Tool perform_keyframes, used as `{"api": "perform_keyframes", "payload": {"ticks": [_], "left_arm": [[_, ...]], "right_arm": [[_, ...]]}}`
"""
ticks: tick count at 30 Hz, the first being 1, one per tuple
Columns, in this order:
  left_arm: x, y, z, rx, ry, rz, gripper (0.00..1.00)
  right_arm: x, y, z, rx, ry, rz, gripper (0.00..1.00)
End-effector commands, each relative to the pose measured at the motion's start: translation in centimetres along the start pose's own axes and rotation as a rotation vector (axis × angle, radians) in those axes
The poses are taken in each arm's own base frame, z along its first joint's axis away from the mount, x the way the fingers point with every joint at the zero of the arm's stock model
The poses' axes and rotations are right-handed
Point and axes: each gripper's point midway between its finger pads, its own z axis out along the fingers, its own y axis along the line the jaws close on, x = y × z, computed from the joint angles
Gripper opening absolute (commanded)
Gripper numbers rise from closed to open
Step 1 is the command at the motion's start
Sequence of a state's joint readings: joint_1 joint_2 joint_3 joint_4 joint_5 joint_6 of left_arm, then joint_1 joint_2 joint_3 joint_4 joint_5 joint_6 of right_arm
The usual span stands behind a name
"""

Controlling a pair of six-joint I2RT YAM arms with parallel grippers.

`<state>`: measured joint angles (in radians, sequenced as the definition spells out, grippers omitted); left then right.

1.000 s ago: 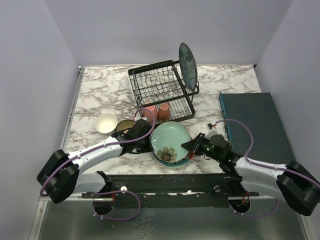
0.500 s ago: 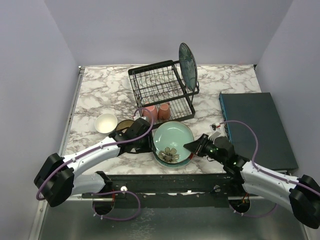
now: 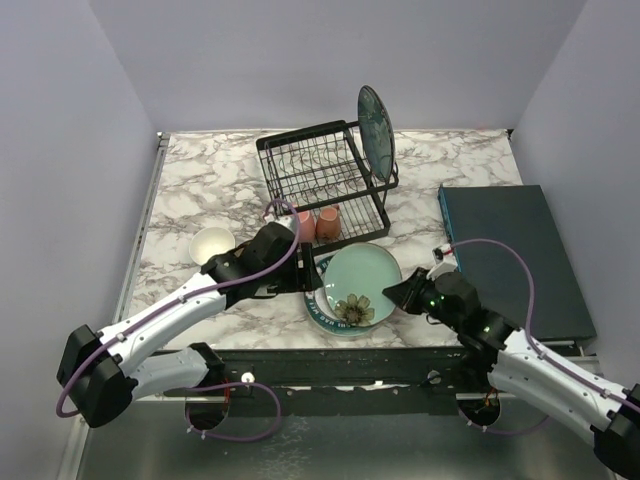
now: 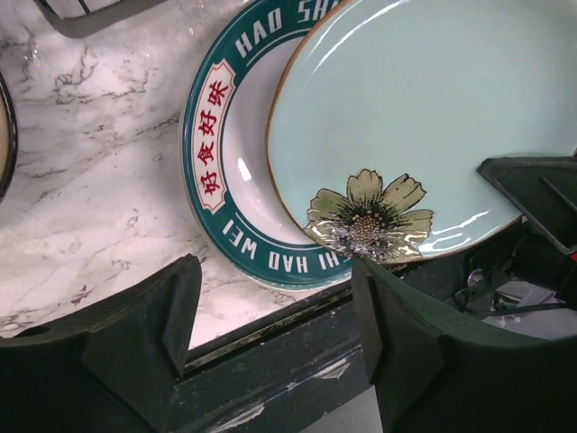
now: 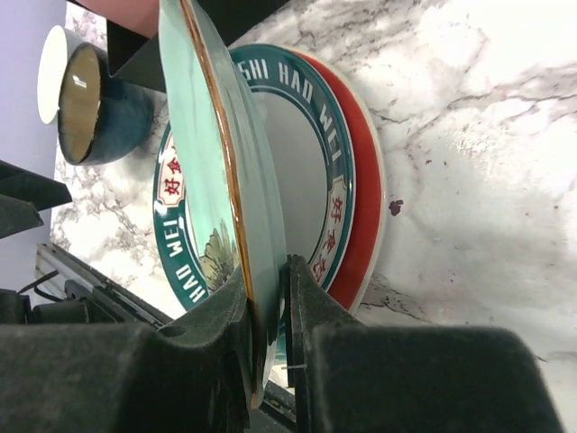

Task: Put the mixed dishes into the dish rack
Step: Pick up the plate at the center of the board.

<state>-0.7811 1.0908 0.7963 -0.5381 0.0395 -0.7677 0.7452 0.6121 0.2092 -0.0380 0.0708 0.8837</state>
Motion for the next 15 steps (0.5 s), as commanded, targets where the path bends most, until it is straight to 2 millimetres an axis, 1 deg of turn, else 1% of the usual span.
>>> {"api": "perform_keyframes", "payload": {"ticks": [1, 4, 10, 12, 15], "left_arm": [[-1.8, -0.6, -2.0, 0.007, -0.058, 0.087, 0.75], [-2.9, -0.7, -2.9, 0.001, -0.103, 0.111, 0.8], [-4.2, -0.5, -4.1, -0.015, -0.159, 0.164, 0.91], [-4.4, -0.4, -4.3, -0.02, -0.169, 0.173, 0.98], [-4.5, 0.0, -4.2, -0.038, -0.176, 0.188, 0.99]], "right_arm": [[-5.2, 3.5, -2.2, -0.039, -0.147, -0.063, 0.0], [-6.3, 4.0, -3.5, -0.019, -0.154, -0.108, 0.0], [-8.3, 5.1, -5.8, 0.011, -0.162, -0.191, 0.0], [-8.9, 5.3, -6.4, 0.024, -0.163, -0.234, 0.0], [-9.9, 5.4, -7.4, 0.062, -0.165, -0.291, 0.0]]}}
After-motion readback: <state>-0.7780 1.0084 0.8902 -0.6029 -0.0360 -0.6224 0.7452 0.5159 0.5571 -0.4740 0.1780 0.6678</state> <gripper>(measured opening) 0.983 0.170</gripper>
